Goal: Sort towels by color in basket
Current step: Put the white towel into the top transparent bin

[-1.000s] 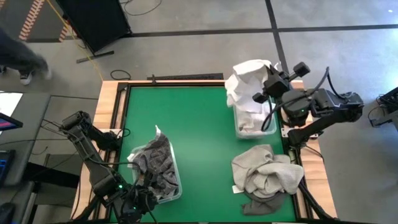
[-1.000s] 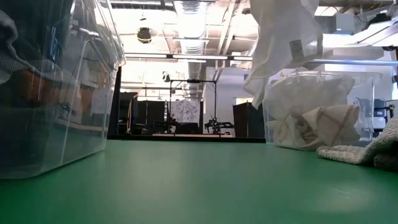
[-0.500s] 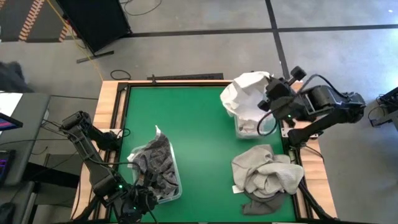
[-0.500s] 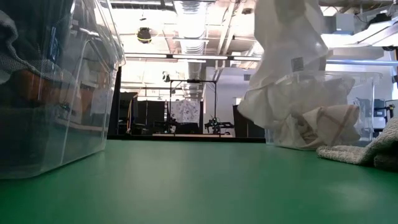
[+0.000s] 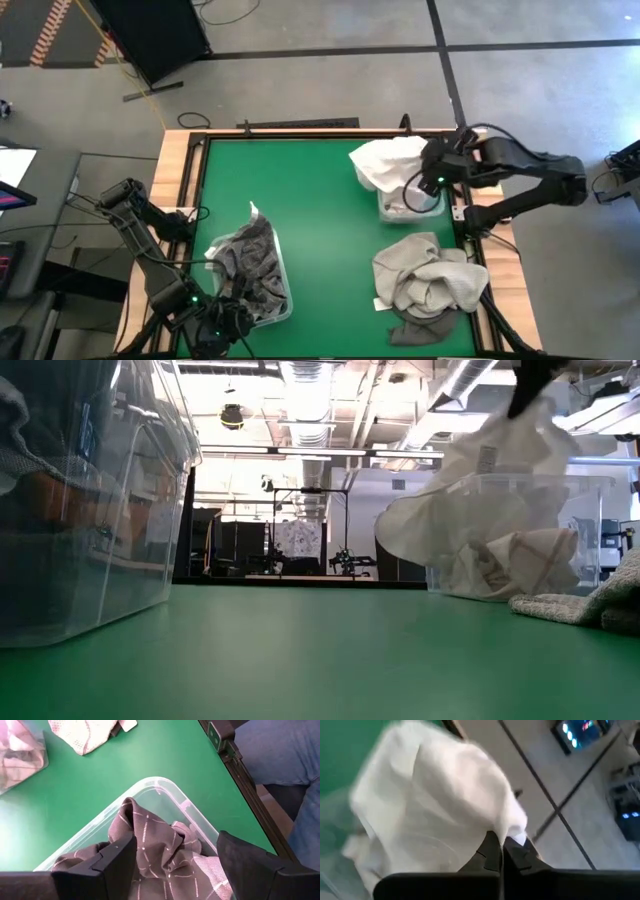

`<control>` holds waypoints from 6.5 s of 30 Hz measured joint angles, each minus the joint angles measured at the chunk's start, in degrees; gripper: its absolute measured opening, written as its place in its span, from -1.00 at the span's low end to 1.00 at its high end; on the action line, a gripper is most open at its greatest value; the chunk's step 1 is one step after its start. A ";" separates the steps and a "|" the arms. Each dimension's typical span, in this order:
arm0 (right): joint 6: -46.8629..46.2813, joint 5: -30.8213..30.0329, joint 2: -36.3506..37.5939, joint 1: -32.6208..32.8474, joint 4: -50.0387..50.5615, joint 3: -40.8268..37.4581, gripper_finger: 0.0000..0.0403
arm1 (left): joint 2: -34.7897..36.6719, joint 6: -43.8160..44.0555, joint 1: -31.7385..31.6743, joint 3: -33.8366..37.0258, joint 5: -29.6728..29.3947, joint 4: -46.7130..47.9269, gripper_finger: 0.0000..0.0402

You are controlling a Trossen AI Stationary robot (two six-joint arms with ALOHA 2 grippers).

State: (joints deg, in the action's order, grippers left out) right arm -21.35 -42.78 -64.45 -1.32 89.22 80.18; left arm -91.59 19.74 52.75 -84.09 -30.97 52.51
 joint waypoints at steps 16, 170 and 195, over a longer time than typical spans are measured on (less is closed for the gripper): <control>17.13 24.86 -3.66 -22.61 -31.04 -24.97 -0.92 | 0.00 0.01 -0.02 0.00 0.05 0.00 0.31; 24.38 48.98 9.48 -25.70 -48.72 -36.61 0.26 | 0.00 0.84 -0.72 -0.02 0.12 0.55 0.31; 27.18 48.46 1.51 -24.82 -72.64 -36.54 0.26 | 0.00 0.80 -0.72 0.00 0.08 0.55 0.31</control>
State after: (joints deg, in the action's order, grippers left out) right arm 5.82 5.67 -62.94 -26.14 16.59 43.64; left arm -91.59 20.53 52.03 -84.10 -30.89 53.06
